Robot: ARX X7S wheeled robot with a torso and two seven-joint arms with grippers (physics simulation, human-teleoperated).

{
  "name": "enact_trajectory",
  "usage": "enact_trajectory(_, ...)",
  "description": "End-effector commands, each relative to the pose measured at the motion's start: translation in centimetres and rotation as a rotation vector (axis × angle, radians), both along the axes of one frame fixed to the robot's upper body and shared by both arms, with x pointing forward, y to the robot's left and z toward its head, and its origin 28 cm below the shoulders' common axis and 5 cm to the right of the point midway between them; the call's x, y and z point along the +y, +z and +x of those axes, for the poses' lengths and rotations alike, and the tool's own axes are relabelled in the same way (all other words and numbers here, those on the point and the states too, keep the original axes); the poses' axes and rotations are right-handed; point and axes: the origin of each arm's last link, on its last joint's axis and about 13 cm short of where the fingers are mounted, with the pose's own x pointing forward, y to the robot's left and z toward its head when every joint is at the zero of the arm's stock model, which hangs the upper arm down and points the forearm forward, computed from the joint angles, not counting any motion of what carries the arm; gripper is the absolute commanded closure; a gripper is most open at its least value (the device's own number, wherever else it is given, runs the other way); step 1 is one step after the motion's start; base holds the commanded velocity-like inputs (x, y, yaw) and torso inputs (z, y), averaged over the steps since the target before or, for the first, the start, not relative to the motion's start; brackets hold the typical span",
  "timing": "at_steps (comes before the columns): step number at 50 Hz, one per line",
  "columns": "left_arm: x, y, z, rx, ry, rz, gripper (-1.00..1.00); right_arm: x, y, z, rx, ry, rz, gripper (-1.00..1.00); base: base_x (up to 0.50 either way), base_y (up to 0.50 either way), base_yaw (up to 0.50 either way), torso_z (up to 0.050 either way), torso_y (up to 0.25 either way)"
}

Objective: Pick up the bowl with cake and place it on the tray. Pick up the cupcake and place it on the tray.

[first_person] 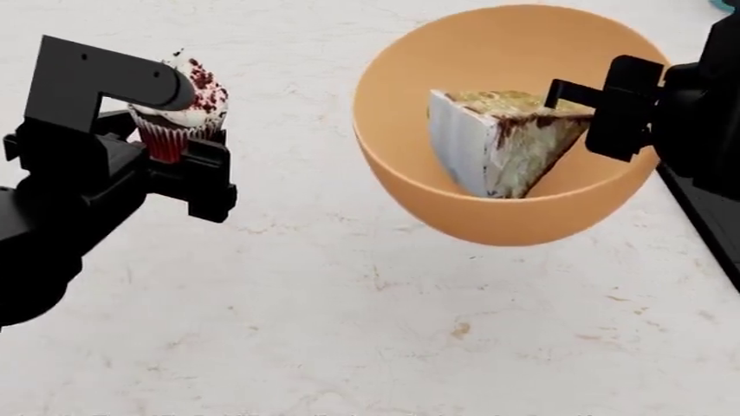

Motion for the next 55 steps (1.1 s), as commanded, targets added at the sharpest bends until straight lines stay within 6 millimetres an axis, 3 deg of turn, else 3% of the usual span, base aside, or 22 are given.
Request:
enact_trajectory(1, -0.3, 0.0, -0.3, -0.007, -0.007, -0.006, 1.0, -0.1, 0.1, 0.0, -0.045, -0.013, 0.032, 1.0, -0.02, -0.5, 0.0, 0.0, 0.0)
enact_trajectory(12, -0.3, -0.7, -0.2, 0.005, -0.005, 0.0, 1.0, -0.1, -0.6, 1.5, -0.058, 0.006, 0.051, 1.0, -0.02, -0.5, 0.0, 0.0, 0.001)
enact_trajectory(30, -0.5, -0.8, -0.3, 0.011, -0.011, 0.019, 1.0, 0.6, -0.9, 0.1, -0.077, 0.017, 0.06, 1.0, -0.02, -0.5, 0.0, 0.0, 0.001)
enact_trajectory(55, -0.5, -1.1, -0.3, 0.019, -0.013, 0.021, 1.0, 0.5, -2.1, 1.9, -0.066, 0.029, 0.105, 1.0, -0.02, -0.5, 0.0, 0.0, 0.001)
